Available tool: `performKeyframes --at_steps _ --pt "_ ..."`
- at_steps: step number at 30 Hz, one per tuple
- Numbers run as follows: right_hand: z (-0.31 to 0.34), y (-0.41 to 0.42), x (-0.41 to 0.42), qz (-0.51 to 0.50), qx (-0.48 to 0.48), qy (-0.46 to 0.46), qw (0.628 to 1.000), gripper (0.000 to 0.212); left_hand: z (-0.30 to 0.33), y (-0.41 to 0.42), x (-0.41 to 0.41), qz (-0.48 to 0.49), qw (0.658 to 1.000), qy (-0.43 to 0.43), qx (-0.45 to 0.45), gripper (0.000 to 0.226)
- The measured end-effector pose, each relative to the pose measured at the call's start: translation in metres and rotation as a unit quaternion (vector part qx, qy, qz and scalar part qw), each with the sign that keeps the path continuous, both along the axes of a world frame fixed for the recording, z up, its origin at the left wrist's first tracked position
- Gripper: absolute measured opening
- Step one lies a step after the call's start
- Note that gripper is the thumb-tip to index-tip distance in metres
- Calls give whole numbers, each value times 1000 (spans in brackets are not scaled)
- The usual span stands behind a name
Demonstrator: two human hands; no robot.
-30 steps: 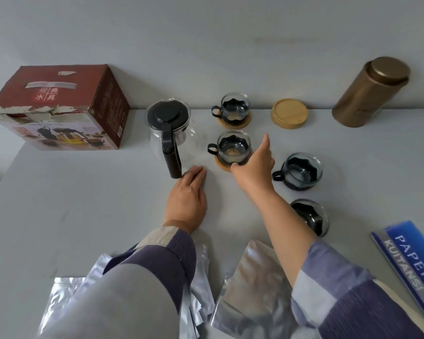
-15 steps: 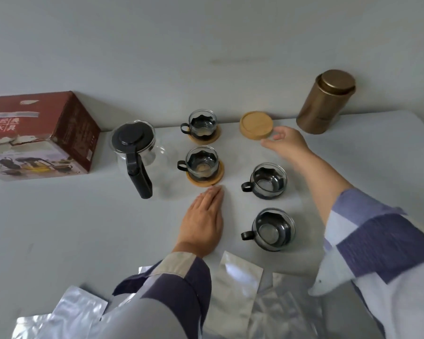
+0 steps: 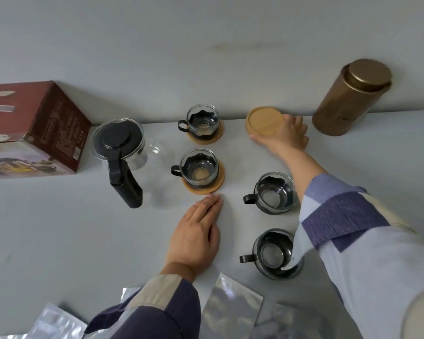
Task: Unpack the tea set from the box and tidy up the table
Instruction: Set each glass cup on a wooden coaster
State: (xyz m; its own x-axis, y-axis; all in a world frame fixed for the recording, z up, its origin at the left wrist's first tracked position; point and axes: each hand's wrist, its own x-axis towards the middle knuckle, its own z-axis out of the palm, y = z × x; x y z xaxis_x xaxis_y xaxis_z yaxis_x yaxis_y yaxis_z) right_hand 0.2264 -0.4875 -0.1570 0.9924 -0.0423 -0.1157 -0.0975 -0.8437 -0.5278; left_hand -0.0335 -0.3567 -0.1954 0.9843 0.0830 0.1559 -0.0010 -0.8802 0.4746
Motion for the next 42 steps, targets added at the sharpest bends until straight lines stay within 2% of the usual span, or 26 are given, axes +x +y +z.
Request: performKeyframes --at_steps 4,9,13,17,23,27,31,37,42 --pt "6 -11 1 8 45 -16 999 97 1 -2 -1 3 1000 5 4 50" --pt "12 -43 -19 84 61 -81 991 96 3 -3 0 12 1000 10 4 49" --pt "3 -68 -39 147 37 -19 988 100 3 -4 0 10 1000 8 5 48" --pt "0 -75 -43 194 4 29 981 92 3 -3 0 13 1000 2 6 49" --pt "0 -75 -42 214 -67 71 972 88 1 -2 0 10 1000 -9 13 49" --pt "3 -74 -39 220 -77 94 968 95 -3 -1 1 7 1000 -19 14 48" --pt "9 -86 -48 188 8 106 977 97 -3 0 1 4 1000 -24 18 48" --pt "18 -117 -113 134 170 54 975 56 -2 -2 0 12 999 -37 2 48" --pt "12 -137 -196 144 198 88 966 67 -4 -2 0 8 999 -41 0 47"
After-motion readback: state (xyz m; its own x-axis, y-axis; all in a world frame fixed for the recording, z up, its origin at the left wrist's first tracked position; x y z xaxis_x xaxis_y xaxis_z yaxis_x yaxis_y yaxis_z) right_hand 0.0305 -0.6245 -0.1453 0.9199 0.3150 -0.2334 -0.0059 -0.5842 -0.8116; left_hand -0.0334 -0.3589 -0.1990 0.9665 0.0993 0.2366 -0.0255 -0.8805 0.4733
